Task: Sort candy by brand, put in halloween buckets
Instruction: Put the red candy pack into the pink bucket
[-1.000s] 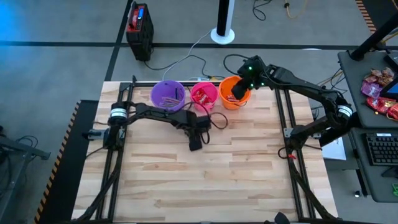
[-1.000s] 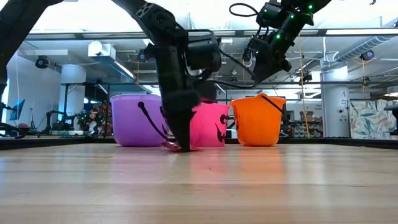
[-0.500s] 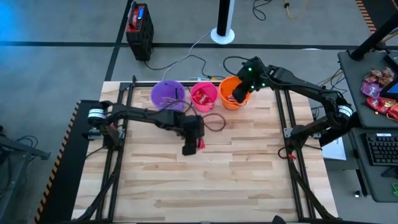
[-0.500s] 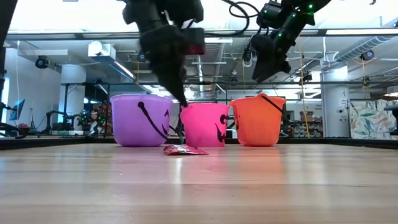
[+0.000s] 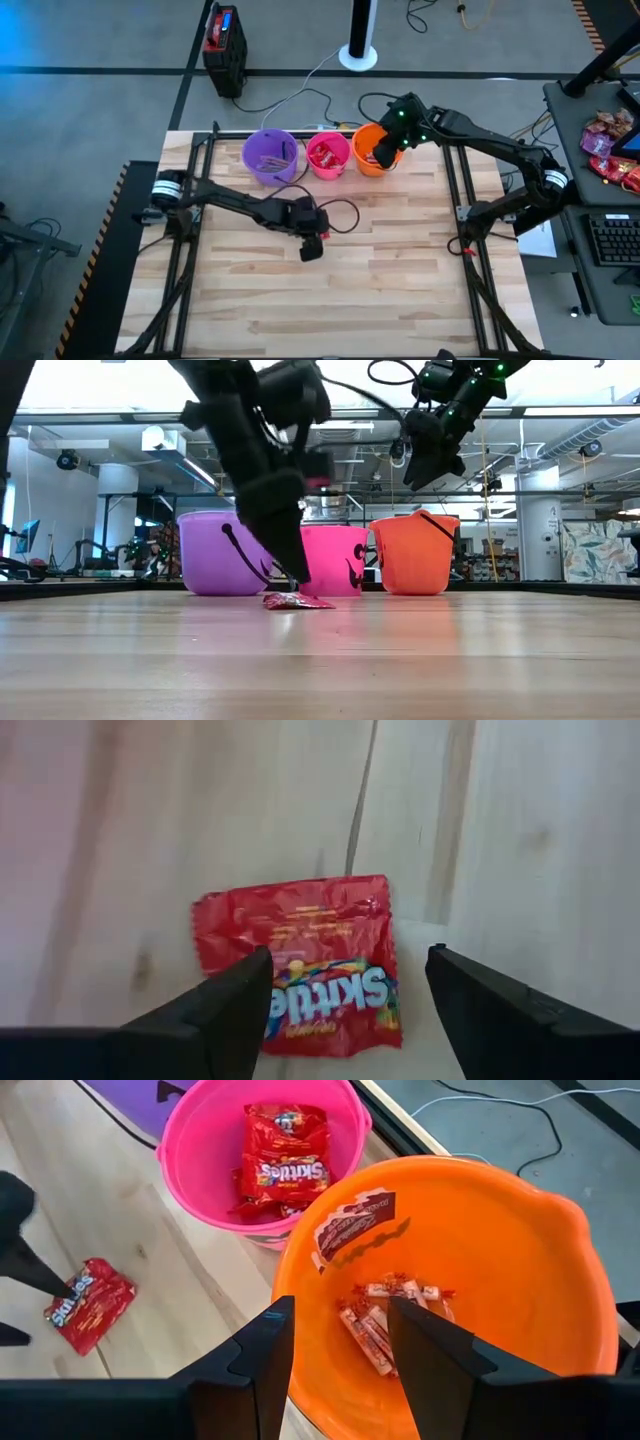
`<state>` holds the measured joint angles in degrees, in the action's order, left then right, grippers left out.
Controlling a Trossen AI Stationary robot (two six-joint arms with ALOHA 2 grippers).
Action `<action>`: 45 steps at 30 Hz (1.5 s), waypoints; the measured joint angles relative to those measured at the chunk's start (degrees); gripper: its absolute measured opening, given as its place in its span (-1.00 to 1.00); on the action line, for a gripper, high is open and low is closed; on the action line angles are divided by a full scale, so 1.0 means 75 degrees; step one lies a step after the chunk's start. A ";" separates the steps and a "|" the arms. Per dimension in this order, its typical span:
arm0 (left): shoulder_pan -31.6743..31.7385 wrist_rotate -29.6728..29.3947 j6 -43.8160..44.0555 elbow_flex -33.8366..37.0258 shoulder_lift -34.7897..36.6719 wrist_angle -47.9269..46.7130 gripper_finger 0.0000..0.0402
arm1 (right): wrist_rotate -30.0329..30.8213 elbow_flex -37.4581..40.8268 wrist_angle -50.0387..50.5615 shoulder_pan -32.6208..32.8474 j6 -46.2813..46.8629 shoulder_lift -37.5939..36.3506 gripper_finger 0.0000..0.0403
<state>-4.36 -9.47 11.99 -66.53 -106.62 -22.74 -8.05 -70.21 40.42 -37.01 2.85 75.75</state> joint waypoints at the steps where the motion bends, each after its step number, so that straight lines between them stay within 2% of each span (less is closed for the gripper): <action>1: 0.0000 0.0002 0.0005 -0.0028 -0.0111 0.0027 0.24 | 0.0002 0.0002 0.0000 0.0000 0.0002 0.0000 -0.23; 10: 0.0114 0.0384 0.0166 -0.0305 -0.0725 0.0146 0.09 | 0.0006 0.0005 0.0003 0.0000 -0.0064 0.0000 -0.23; 17: 0.0309 0.0820 0.0803 0.0173 -0.0721 0.0860 -0.12 | 0.0005 0.0023 0.0009 0.0000 -0.0097 0.0000 -0.26; 21: 0.0297 0.0807 0.0871 0.0442 -0.0733 0.1447 -0.26 | 0.0003 0.0023 0.0009 0.0000 -0.0143 0.0000 -0.26; 27: 0.0303 0.0818 0.0902 0.0573 -0.0740 0.1595 -0.52 | 0.0003 0.0037 0.0029 0.0000 -0.0178 0.0000 -0.24; 34: 0.0300 0.0769 0.1136 0.0539 -0.0745 0.1413 -0.95 | 0.0005 0.0069 0.0023 0.0000 -0.0208 0.0000 -0.28; 39: 0.0297 0.0775 0.0834 0.0243 -0.0759 0.1170 -0.97 | 0.0006 0.0195 0.0018 0.0000 -0.0201 0.0000 -0.28; 45: 0.0294 0.0815 -0.0152 -0.0600 -0.0543 0.0146 -0.99 | 0.0003 0.0442 0.0005 0.0000 -0.0189 0.0000 -0.29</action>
<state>-2.15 -3.36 10.85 -71.03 -110.69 -21.64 -8.03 -66.89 40.46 -37.01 1.43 75.75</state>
